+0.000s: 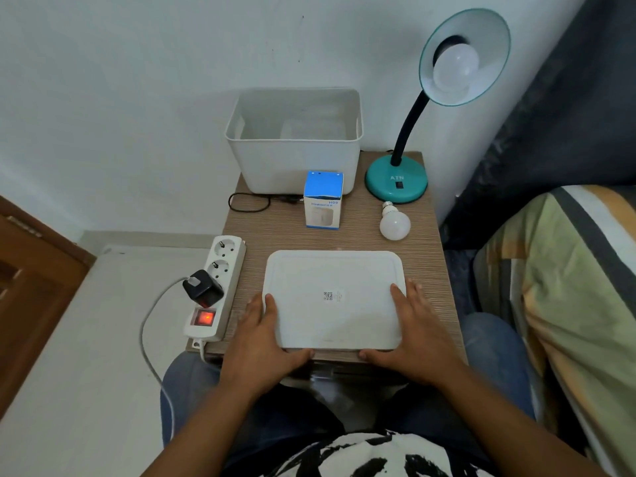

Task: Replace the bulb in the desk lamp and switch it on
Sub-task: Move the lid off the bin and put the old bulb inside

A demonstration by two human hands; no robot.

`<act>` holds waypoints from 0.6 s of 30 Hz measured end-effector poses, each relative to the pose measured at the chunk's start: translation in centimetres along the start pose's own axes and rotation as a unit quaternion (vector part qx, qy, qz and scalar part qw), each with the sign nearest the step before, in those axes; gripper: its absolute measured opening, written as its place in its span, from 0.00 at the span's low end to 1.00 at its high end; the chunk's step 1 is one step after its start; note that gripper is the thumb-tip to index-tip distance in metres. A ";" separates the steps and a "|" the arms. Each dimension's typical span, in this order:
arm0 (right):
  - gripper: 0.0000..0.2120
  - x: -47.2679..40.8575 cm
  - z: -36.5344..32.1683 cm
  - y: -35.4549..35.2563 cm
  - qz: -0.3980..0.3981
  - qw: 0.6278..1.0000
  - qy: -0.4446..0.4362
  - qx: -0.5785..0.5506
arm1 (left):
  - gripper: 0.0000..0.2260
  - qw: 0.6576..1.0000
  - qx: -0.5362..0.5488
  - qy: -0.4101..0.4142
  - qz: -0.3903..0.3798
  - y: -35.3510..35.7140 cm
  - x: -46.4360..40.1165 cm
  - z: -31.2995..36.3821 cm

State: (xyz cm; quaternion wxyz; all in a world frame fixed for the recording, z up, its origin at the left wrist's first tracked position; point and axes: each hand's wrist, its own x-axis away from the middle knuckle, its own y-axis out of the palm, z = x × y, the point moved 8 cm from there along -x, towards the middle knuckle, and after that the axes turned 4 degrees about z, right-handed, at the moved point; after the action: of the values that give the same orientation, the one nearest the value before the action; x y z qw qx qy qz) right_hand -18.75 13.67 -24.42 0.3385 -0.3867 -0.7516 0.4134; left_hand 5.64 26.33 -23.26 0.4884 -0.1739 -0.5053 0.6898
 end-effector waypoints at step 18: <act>0.31 -10.4 0.6 -8.6 0.174 0.978 0.081 -0.085 | 0.42 0.976 0.134 0.032 0.170 -13.7 -9.9 3.6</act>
State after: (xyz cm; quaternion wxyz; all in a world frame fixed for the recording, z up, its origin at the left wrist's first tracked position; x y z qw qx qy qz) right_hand -16.97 1.43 -19.05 0.2875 -0.5712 -0.6750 0.3680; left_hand 14.44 16.21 -12.32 0.3987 -0.2128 -0.3553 0.8183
